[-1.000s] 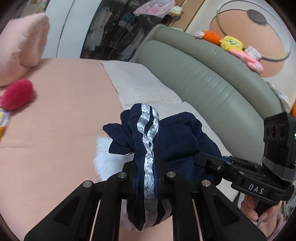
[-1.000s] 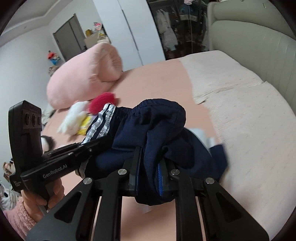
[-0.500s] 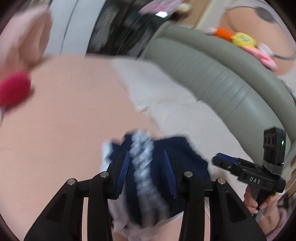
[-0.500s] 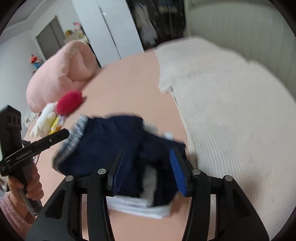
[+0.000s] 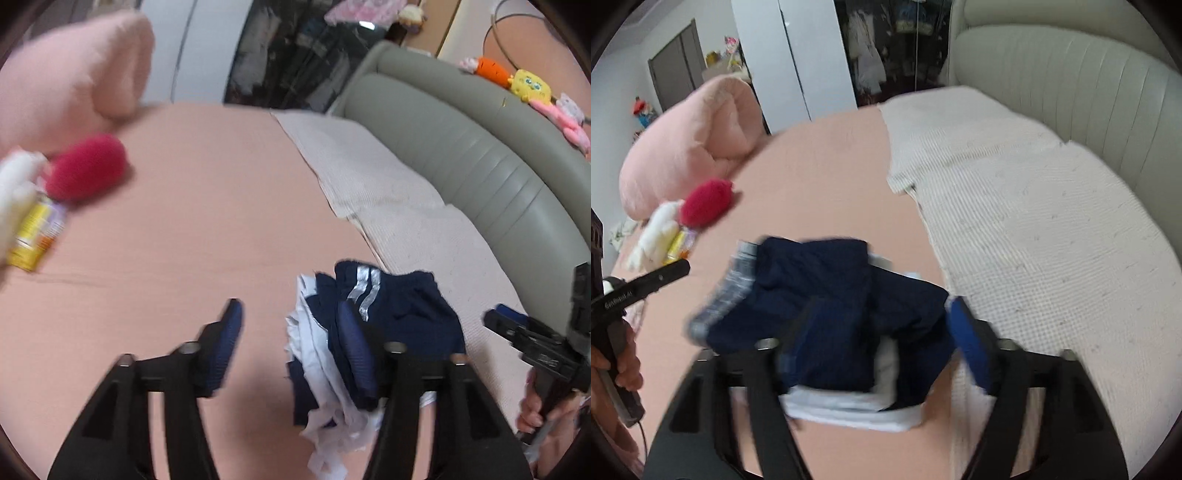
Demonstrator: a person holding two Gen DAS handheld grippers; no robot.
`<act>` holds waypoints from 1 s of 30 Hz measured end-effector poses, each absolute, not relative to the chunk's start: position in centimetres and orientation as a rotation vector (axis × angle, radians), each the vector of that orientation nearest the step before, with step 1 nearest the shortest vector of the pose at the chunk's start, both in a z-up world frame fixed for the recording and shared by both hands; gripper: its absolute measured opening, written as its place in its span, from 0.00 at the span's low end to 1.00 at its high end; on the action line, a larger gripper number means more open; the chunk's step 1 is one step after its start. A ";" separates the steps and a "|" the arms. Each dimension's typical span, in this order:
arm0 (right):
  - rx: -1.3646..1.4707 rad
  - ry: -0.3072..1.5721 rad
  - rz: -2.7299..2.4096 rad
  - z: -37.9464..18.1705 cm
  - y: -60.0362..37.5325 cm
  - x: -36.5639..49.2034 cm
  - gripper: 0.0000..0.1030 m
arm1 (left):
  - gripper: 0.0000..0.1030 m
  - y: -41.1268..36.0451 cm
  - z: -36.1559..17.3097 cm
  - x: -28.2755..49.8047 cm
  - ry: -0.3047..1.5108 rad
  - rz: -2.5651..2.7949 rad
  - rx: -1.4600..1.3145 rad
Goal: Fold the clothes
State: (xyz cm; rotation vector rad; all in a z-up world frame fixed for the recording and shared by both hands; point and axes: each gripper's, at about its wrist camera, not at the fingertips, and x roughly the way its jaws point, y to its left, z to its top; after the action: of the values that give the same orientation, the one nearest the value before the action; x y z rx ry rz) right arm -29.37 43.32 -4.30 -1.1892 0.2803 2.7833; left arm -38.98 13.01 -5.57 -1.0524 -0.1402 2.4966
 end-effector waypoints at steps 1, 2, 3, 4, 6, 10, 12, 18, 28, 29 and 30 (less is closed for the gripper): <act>-1.176 0.265 2.800 -3.0 42.1 -28.7 0.86 | 0.76 12.5 -4.4 -37.8 -0.107 2.545 -1.027; -1.163 0.246 2.816 -1.7 40.7 -28.1 0.94 | 0.78 11.9 -3.1 -36.3 -0.068 2.597 -1.002; -1.153 0.208 2.833 -0.5 38.6 -27.2 0.99 | 0.79 11.4 -1.8 -34.7 -0.029 2.645 -0.978; -1.145 0.173 2.849 0.6 36.6 -26.3 0.99 | 0.80 11.4 -0.5 -33.2 0.008 2.681 -0.956; -1.146 0.146 2.874 2.2 33.2 -24.7 0.99 | 0.80 10.9 1.8 -31.0 0.048 2.727 -0.925; -1.142 0.183 2.906 5.3 27.4 -21.3 0.99 | 0.80 7.4 5.5 -27.0 0.003 2.761 -0.904; -1.111 0.187 2.918 6.3 25.1 -19.4 0.99 | 0.81 5.7 6.7 -24.9 -0.005 2.791 -0.893; -1.076 0.203 2.936 8.4 20.0 -14.9 0.99 | 0.81 1.4 8.6 -19.3 0.041 2.873 -0.878; -1.107 0.192 2.938 8.2 14.4 -11.0 0.99 | 0.81 -4.4 8.1 -14.5 0.004 2.898 -0.903; -1.107 0.185 2.938 8.2 14.2 -10.6 0.99 | 0.81 -4.7 8.0 -14.1 0.001 2.898 -0.904; -1.107 0.179 2.936 8.1 14.0 -10.3 0.99 | 0.81 -4.9 7.9 -13.8 0.003 2.903 -0.904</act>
State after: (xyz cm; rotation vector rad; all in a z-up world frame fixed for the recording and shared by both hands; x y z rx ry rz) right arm -10.28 14.02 8.14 -1.1074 0.1793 2.9361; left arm -13.76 -4.89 7.95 -0.9038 0.0029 2.9026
